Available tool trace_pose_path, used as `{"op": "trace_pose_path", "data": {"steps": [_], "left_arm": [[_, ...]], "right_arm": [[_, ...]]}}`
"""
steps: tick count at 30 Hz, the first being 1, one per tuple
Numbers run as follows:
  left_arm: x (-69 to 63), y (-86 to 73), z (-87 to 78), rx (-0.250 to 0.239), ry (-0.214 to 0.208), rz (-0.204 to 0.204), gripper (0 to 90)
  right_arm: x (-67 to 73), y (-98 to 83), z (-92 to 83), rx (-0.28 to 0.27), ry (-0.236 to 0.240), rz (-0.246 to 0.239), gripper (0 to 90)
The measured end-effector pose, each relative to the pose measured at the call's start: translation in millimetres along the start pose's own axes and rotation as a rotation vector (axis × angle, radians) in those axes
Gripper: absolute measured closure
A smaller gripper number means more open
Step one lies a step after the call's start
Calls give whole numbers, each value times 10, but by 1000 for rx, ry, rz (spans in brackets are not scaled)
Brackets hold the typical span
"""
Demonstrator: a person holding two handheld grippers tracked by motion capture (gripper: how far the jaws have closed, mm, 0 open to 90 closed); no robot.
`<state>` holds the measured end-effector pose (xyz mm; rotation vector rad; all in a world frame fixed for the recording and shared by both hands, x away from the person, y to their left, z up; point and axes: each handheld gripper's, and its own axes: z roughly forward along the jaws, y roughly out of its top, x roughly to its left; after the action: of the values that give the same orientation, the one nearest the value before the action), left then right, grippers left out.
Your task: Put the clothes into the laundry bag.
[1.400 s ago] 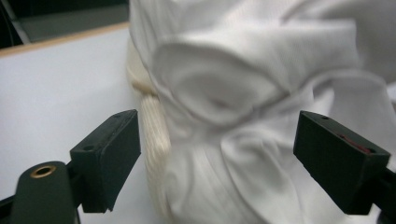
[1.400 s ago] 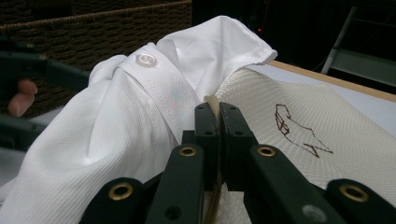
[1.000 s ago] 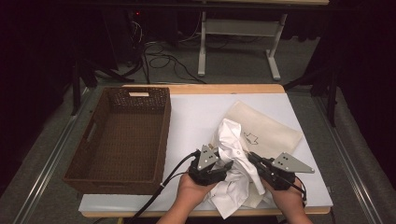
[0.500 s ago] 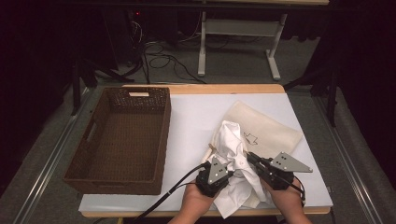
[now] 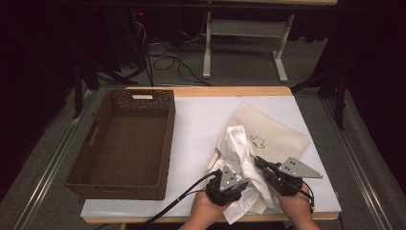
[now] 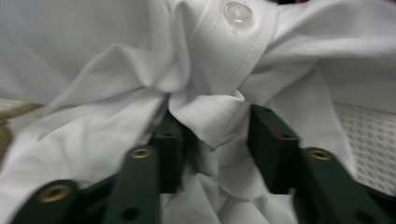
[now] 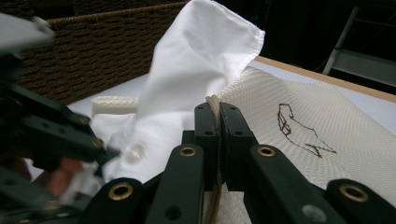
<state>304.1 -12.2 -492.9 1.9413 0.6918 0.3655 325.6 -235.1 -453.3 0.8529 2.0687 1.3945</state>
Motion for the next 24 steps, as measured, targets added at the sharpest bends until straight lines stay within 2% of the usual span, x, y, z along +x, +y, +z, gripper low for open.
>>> {"op": "trace_pose_path", "data": {"steps": [1,3,4,8,11,13,14,15,16,18,19,22,23,24], "left_arm": [[-5,4,-127,-18,9,-1,459],[1,-6,-249,-32,18,2,399],[1,-6,-249,-32,18,2,383],[72,-44,-419,-60,59,5,343],[221,-26,-467,-102,82,-82,317],[309,83,-443,-158,110,-128,282],[309,83,-443,-158,110,-128,260],[340,191,-382,-180,120,-150,231],[340,191,-382,-180,120,-150,203],[362,307,-298,-185,124,-168,176],[374,417,-205,-178,120,-177,163],[388,498,-125,-163,127,-173,186],[405,520,-89,-157,124,-188,186],[430,532,-56,-143,113,-203,224]], "right_arm": [[-1,-1,5,-3,-1,-3,881],[9,1,2,3,-7,-2,881],[9,1,2,3,-7,-2,881],[5,4,-2,0,-9,-8,880],[4,4,1,0,-4,-2,880],[4,-1,0,-2,-4,0,880],[4,-1,0,-2,-4,0,880],[-4,-2,-2,-1,-4,-5,880],[-4,-2,-2,-1,-4,-5,880],[-3,-4,-1,0,-4,-3,880],[0,-7,7,-2,-2,-3,880],[4,-5,9,2,0,-3,880],[5,-5,7,4,-1,-6,880],[6,-5,7,4,0,-5,880]]}}
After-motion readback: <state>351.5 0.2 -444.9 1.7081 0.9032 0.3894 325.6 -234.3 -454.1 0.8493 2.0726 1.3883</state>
